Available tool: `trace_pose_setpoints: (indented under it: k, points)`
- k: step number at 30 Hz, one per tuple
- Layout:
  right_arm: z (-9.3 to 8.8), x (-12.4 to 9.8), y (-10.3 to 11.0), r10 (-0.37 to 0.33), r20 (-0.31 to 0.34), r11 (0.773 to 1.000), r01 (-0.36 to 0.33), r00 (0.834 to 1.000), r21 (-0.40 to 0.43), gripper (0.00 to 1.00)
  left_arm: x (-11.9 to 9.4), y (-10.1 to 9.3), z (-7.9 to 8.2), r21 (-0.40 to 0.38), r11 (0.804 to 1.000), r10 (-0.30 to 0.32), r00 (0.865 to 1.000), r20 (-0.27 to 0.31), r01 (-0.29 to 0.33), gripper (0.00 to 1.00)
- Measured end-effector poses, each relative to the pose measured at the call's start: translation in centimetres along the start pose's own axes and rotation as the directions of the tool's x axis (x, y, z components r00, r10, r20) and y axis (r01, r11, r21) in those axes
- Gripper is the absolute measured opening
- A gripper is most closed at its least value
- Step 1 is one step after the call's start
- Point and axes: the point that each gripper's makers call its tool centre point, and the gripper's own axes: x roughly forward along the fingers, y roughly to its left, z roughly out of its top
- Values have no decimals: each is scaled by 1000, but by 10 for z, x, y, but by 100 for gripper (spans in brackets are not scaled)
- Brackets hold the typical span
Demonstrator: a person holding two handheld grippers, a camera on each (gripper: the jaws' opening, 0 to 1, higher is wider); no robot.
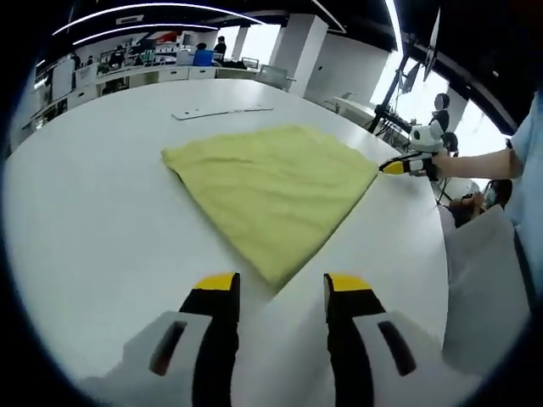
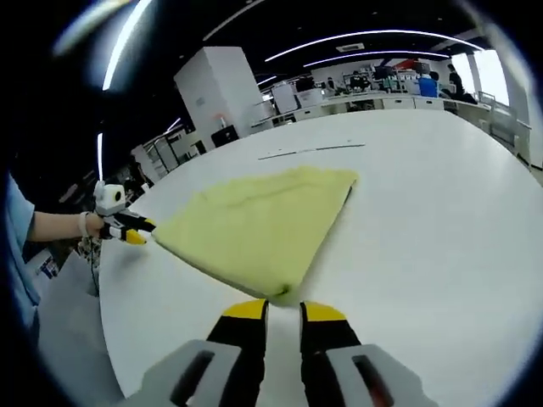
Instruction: Fold the garment on the visible template until the final outline fits inside the template.
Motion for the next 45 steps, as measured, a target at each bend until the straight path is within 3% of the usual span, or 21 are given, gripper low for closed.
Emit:
trace_pose_setpoints:
  k: [4,9,20,33,36,45]
  points:
    - [2,3,0,6,0,1000,-6,1000,12,8,1,3,2,-34,999,-2,1000,24,3,26]
    - [2,6,-2,-7,0,1000,7,1000,21,1,3,3,0,-30,1000,-4,1000,20,4,21]
    - [-2,10,-1,-6,-4,1000,6,1000,28,0,4,5,-4,-86,996,1,1000,30,1,1]
    - [7,-1,-6,11,4,1000,-11,1000,9,0,-1,8,0,-94,995,19,999,47,-14,0]
    - [15,-9,-5,43,30,998,-45,999,52,0,-3,8,1,-100,995,22,998,54,-16,0]
    - [8,-14,3,67,-7,998,-67,998,-1,0,-6,4,-5,-97,995,24,999,43,-19,0]
